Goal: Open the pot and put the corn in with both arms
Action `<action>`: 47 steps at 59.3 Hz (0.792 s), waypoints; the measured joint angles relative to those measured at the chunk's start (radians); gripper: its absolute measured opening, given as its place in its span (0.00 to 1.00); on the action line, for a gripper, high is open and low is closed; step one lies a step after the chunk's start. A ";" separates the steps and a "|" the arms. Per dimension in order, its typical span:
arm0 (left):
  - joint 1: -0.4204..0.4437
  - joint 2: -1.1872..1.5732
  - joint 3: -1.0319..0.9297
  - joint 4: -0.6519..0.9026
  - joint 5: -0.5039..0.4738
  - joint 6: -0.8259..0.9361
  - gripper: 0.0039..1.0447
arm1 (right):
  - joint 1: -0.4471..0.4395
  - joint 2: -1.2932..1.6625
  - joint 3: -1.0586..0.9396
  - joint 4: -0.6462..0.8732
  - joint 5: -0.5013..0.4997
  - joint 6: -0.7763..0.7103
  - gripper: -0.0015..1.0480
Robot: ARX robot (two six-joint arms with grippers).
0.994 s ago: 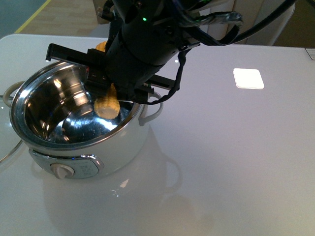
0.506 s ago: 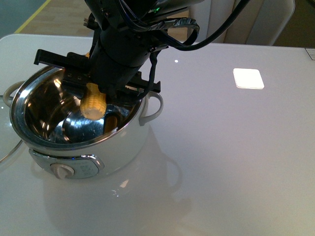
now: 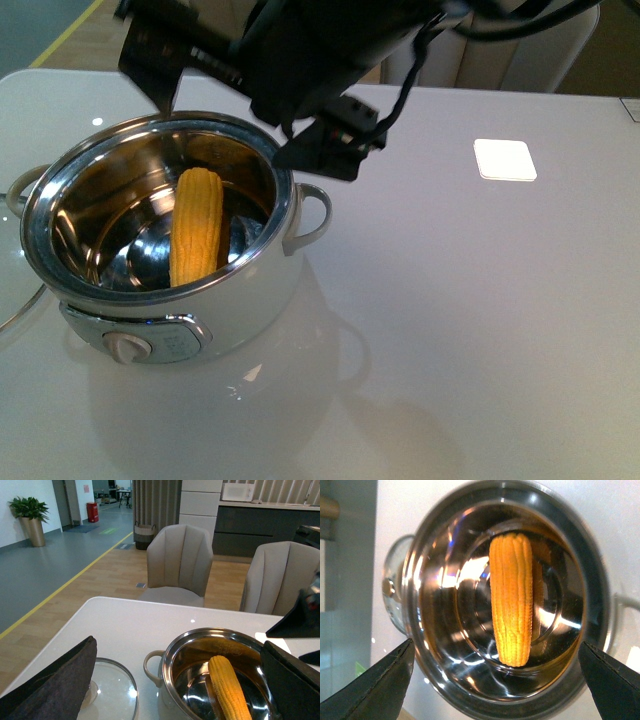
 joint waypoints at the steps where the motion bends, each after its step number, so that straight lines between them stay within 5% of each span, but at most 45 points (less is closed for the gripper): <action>1: 0.000 0.000 0.000 0.000 0.000 0.000 0.93 | -0.010 -0.025 -0.015 0.006 0.001 0.001 0.92; 25: 0.000 0.000 0.000 0.000 0.000 0.000 0.93 | -0.304 -0.611 -0.403 0.000 0.106 -0.159 0.92; 39: 0.000 0.000 0.000 0.000 0.000 0.000 0.93 | -0.570 -0.996 -0.623 -0.110 0.047 -0.326 0.92; 47: 0.000 0.000 0.000 0.000 0.000 0.000 0.93 | -0.624 -1.085 -0.654 -0.126 0.040 -0.373 0.91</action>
